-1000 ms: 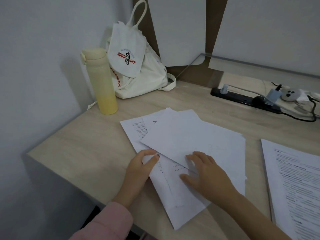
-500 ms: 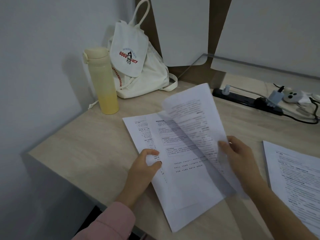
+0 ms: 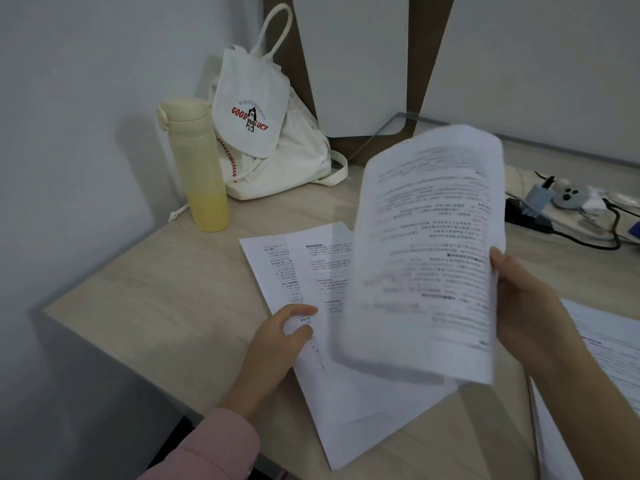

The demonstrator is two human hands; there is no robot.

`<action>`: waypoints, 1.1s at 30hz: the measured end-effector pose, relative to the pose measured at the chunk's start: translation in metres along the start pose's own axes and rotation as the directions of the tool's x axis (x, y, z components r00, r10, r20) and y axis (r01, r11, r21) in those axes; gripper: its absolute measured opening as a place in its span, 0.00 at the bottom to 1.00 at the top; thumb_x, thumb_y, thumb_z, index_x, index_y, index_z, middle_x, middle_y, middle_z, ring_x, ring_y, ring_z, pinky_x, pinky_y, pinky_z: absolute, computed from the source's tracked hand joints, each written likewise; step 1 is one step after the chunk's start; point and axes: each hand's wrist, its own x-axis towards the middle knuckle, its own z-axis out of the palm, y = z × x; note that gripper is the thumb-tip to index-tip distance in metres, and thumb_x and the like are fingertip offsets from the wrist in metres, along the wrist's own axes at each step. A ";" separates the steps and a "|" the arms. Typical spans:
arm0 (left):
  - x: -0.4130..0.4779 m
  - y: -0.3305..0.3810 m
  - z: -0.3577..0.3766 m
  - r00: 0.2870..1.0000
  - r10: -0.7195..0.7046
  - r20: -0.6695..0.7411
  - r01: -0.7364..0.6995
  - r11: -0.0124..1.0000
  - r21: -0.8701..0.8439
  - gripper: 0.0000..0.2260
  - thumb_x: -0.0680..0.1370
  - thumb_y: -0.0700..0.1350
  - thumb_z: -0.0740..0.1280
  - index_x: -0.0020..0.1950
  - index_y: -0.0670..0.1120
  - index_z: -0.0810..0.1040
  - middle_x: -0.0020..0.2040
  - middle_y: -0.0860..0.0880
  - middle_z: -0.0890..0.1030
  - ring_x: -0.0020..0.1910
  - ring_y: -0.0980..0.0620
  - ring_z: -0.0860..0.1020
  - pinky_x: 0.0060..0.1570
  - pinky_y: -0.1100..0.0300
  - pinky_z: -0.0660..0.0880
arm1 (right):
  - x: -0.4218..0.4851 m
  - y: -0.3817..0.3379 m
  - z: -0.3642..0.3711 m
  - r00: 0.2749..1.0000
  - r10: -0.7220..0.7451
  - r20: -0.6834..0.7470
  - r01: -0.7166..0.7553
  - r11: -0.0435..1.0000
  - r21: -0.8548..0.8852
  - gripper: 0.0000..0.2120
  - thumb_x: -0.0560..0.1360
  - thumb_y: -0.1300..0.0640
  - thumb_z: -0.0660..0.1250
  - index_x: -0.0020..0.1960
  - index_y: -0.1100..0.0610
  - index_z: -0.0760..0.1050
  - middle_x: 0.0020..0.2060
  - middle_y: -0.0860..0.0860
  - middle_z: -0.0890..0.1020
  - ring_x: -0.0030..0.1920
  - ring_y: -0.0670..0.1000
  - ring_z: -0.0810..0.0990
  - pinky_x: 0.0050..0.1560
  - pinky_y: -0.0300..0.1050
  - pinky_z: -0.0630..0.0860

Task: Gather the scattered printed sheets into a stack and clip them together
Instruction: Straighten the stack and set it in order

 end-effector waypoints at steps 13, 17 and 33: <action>0.000 0.004 0.004 0.994 -0.099 0.047 0.105 0.987 -0.125 0.15 0.70 0.64 0.66 0.44 0.54 0.81 0.50 0.56 0.84 0.50 0.56 0.80 0.60 0.53 0.74 | -0.017 0.087 0.033 0.940 0.305 -0.153 -0.322 0.942 -0.099 0.08 0.77 0.66 0.60 0.52 0.60 0.76 0.46 0.56 0.85 0.46 0.55 0.83 0.47 0.47 0.82; -0.001 -0.001 0.002 0.995 -0.089 0.042 0.093 0.991 -0.093 0.12 0.70 0.54 0.65 0.53 0.58 0.79 0.55 0.58 0.82 0.56 0.57 0.79 0.62 0.53 0.73 | -0.018 0.077 0.035 0.948 0.318 -0.016 -0.317 0.937 -0.145 0.13 0.74 0.61 0.63 0.57 0.61 0.76 0.51 0.59 0.84 0.50 0.58 0.83 0.52 0.51 0.80; 0.000 0.006 0.001 0.987 -0.162 0.012 0.162 0.976 -0.148 0.13 0.76 0.57 0.62 0.44 0.51 0.82 0.49 0.59 0.82 0.55 0.54 0.78 0.60 0.52 0.73 | -0.008 0.030 -0.029 0.900 0.128 -0.416 -0.111 0.992 0.064 0.06 0.77 0.67 0.60 0.49 0.60 0.74 0.26 0.50 0.83 0.23 0.45 0.80 0.23 0.34 0.75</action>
